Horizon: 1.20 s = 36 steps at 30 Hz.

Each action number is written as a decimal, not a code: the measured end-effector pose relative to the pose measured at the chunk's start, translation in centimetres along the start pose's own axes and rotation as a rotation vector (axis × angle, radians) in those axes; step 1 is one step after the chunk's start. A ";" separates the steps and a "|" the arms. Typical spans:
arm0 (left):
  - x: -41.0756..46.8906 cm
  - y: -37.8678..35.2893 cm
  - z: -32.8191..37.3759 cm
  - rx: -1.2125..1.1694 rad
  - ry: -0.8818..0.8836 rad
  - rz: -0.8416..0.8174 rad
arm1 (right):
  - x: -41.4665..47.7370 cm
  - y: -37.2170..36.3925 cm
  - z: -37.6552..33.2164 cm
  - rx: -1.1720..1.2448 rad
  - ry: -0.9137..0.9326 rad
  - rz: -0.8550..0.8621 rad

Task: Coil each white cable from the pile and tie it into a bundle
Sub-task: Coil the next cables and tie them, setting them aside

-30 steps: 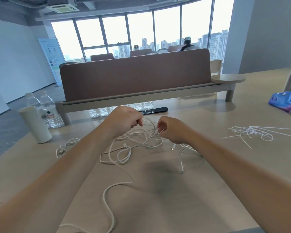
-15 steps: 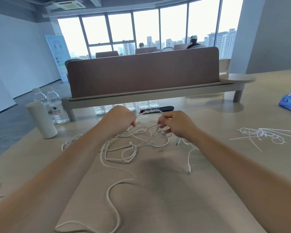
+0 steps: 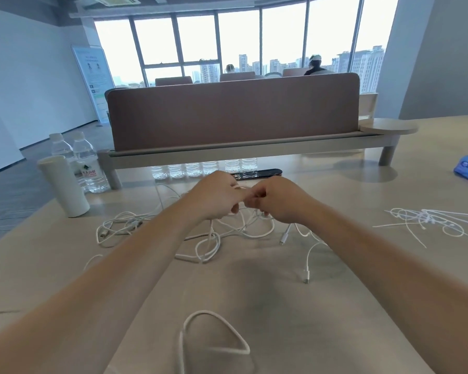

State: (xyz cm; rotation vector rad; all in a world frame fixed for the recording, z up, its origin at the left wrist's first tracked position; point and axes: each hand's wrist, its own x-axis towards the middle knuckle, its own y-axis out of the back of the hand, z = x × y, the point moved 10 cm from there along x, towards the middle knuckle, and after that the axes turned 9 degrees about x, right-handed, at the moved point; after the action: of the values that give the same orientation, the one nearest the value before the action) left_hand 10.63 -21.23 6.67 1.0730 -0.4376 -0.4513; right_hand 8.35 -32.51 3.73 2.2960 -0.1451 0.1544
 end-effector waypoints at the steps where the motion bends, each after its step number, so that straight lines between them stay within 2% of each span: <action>1: 0.1 -0.2 0.2 0.034 -0.016 -0.007 | 0.1 0.0 0.2 0.010 0.002 0.007; 3: -0.1 -0.4 0.2 -0.033 -0.040 -0.006 | 0.0 0.0 0.5 0.035 0.004 0.016; 7: -0.4 0.2 -0.5 -0.367 -0.008 0.020 | 0.2 -0.1 2.3 0.027 -0.025 0.007; 13: -1.0 3.3 -1.0 -0.336 -0.002 0.185 | 0.5 -0.7 3.4 -0.144 -0.074 -0.064; 17: -1.1 3.8 -1.4 -0.392 0.025 0.177 | 0.9 -0.6 2.8 -0.197 -0.033 -0.015; 23: -1.3 3.4 -2.1 -0.432 0.047 0.184 | 0.5 -0.5 4.2 -0.331 -0.109 0.044; 26: -1.2 3.0 -2.9 -0.456 0.089 0.178 | 0.4 -0.3 4.5 -0.318 -0.110 0.078; 29: -0.7 2.2 -4.1 -0.320 0.181 0.133 | 0.5 -0.4 4.9 -0.198 -0.112 0.086; 32: -0.1 -0.1 -5.7 -0.098 0.277 -0.040 | 0.6 0.2 4.5 -0.052 -0.084 0.110; 36: 0.6 -2.0 -5.6 0.274 0.168 -0.109 | 0.7 1.2 4.2 0.052 -0.067 0.161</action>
State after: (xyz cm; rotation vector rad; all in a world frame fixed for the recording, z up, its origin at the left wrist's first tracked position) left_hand 13.90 -18.30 2.62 1.3940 -0.2972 -0.4006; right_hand 9.17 -36.44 1.94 2.3417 -0.3647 0.1661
